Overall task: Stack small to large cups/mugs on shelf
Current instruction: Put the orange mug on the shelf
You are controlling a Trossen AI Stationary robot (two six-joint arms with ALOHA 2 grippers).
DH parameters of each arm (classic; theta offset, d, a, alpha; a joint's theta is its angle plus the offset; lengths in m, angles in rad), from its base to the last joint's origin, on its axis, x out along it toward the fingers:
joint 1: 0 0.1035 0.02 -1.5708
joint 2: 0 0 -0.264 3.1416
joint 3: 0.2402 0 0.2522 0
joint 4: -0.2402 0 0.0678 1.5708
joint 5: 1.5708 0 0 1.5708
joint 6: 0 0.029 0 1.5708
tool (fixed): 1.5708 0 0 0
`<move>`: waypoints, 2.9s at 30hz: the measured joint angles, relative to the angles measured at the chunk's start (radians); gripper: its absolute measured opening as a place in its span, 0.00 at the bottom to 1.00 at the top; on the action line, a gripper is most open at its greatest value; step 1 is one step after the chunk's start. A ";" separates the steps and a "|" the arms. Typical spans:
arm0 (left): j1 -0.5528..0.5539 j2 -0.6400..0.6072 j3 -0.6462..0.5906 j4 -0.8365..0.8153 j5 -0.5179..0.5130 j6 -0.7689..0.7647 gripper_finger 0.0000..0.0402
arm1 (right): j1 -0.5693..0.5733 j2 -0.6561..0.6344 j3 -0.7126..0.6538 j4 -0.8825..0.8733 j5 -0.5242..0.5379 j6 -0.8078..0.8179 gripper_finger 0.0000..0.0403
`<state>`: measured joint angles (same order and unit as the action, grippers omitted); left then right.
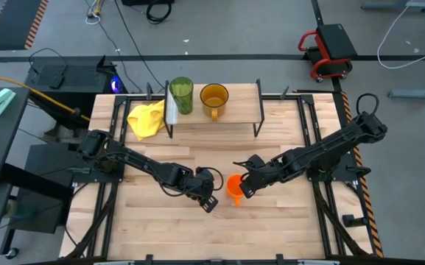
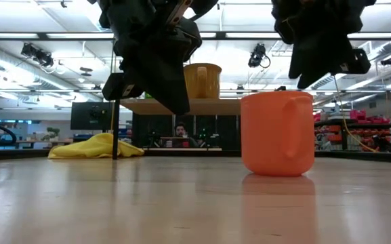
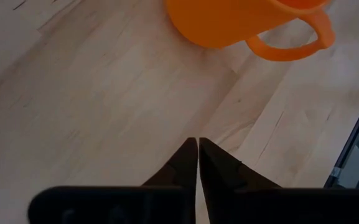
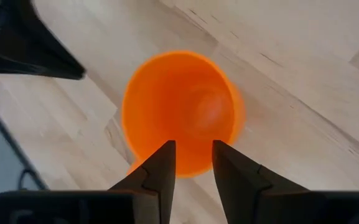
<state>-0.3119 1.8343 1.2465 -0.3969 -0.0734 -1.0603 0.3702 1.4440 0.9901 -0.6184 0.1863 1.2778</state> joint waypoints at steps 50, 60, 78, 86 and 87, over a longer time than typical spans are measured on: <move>0.000 0.000 0.000 0.001 0.000 -0.002 0.04 | -0.050 0.114 -0.002 -0.012 0.000 -0.051 0.03; 0.000 0.000 0.000 0.001 0.000 -0.002 0.06 | -0.062 0.114 -0.002 -0.012 -0.068 -0.050 0.02; 0.000 0.000 -0.001 0.000 0.000 0.000 0.07 | -0.103 0.011 -0.002 -0.096 -0.091 -0.079 0.02; 0.000 0.000 -0.001 0.000 0.000 0.001 0.04 | -0.167 -0.107 -0.002 -0.177 -0.091 -0.106 0.02; 0.000 0.000 -0.001 0.000 0.000 0.001 0.04 | -0.178 -0.122 -0.001 -0.194 -0.092 -0.111 0.02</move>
<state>-0.3119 1.8339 1.2457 -0.3969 -0.0734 -1.0592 0.1927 1.3224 0.9895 -0.8121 0.0948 1.1672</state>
